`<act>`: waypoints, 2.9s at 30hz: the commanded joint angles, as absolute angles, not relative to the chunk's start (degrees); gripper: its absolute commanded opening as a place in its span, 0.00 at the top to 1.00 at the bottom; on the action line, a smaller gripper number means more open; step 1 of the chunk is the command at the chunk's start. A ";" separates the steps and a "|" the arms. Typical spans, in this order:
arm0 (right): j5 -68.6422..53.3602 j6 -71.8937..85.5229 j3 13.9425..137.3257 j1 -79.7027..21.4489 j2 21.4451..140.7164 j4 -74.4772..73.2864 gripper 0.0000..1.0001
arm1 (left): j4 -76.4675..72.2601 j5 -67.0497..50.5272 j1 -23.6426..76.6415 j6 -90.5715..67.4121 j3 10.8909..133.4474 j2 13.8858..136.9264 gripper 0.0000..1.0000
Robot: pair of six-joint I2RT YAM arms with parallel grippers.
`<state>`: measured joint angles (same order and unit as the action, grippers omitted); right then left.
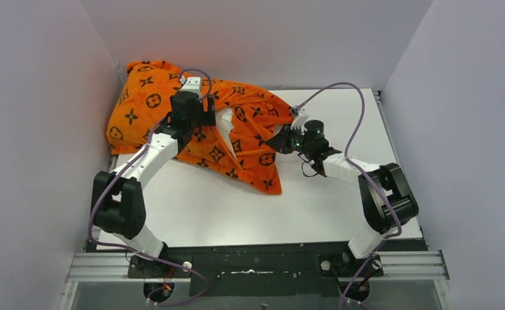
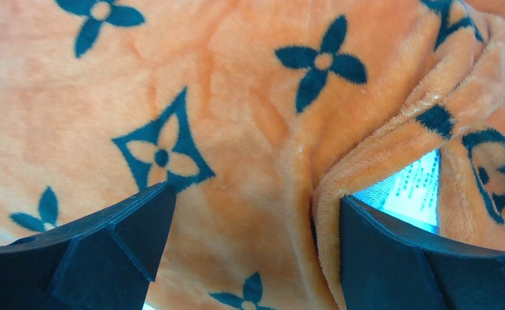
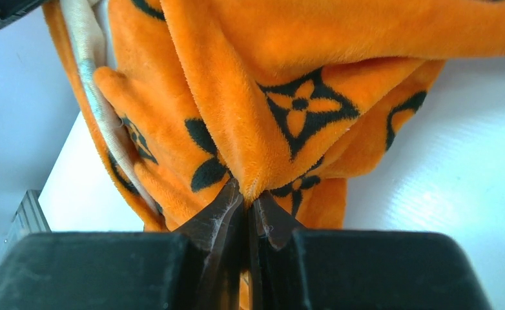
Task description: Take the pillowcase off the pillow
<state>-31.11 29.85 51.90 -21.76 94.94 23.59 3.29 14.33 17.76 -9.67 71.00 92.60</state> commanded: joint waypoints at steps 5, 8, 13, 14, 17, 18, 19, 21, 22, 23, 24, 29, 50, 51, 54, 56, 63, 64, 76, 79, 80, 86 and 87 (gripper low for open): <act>-28.82 28.98 47.26 -20.89 91.42 25.95 1.00 | 2.99 7.97 17.85 -10.55 69.59 93.99 0.34; -25.55 30.19 41.73 -18.05 86.78 26.85 1.00 | 2.40 10.43 17.19 -11.91 67.84 93.70 1.00; -17.51 27.70 38.63 -15.89 77.25 21.20 0.73 | -4.17 8.90 16.98 -14.94 62.61 89.48 1.00; -15.15 26.51 40.11 -16.65 76.05 19.18 0.54 | -4.94 7.99 17.03 -15.47 61.93 88.93 1.00; -5.09 20.01 45.63 -23.06 73.45 12.00 0.23 | -6.85 4.46 17.41 -16.72 60.31 88.14 1.00; -2.07 18.38 47.81 -25.77 73.22 10.51 0.19 | -7.64 3.56 17.73 -17.00 59.78 88.03 1.00; 0.36 17.51 49.93 -28.54 73.28 9.49 0.17 | -8.15 3.04 18.10 -17.17 59.14 87.88 1.00; 2.59 16.91 53.52 -31.41 74.34 8.52 0.15 | -8.98 2.88 18.99 -17.67 58.23 87.60 1.00; 2.97 16.62 55.32 -32.52 75.41 8.19 0.14 | -9.35 2.83 19.41 -17.91 57.75 87.36 1.00; 3.44 16.28 57.13 -33.64 76.78 7.70 0.13 | -9.78 2.89 19.79 -18.19 57.25 87.25 1.00; 3.81 15.98 59.34 -34.45 78.83 7.02 0.13 | -10.26 2.83 20.11 -18.50 56.78 87.01 1.00; 3.79 15.31 70.70 -36.05 91.04 2.94 0.19 | -12.47 2.56 21.16 -20.30 54.30 86.14 1.00; 1.26 19.70 76.34 -34.76 106.44 -2.56 1.00 | -13.47 2.60 21.11 -21.13 51.50 84.14 1.00; 1.50 20.26 74.22 -33.65 105.02 -2.09 1.00 | -13.11 2.82 20.98 -20.91 51.46 83.62 1.00; 1.03 21.61 66.18 -29.27 99.05 -0.68 1.00 | -12.67 3.38 20.62 -20.80 51.10 82.02 1.00; 2.43 21.97 60.51 -26.13 94.03 -0.94 1.00 | -12.53 3.62 20.40 -20.83 50.71 80.86 1.00; 4.31 28.12 44.84 -11.13 76.60 -1.88 1.00 | -11.40 5.95 19.29 -20.63 49.59 77.52 1.00; 3.07 29.72 42.78 -8.35 74.68 -1.43 1.00 | -11.22 6.06 19.18 -20.61 49.57 77.38 1.00; 11.69 29.64 43.97 -14.99 81.29 -4.65 1.00 | -10.90 1.08 18.79 -22.25 49.37 76.03 1.00; 11.57 29.63 45.88 -17.31 85.51 -5.29 1.00 | -10.55 0.01 19.22 -21.52 49.35 75.58 1.00; 11.21 29.42 46.44 -17.89 86.49 -5.42 1.00 | -10.55 0.00 19.32 -21.48 49.20 75.28 1.00; 7.37 25.40 49.40 -21.48 86.18 -5.02 0.83 | -11.19 -1.55 19.34 -21.99 48.77 74.57 1.00; 5.24 24.30 50.37 -21.71 86.18 -5.29 0.70 | -11.43 -2.03 19.34 -22.23 48.82 74.60 1.00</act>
<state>6.22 29.04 46.17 -20.69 87.53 -4.40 -10.00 -2.50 20.84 -22.46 48.58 77.25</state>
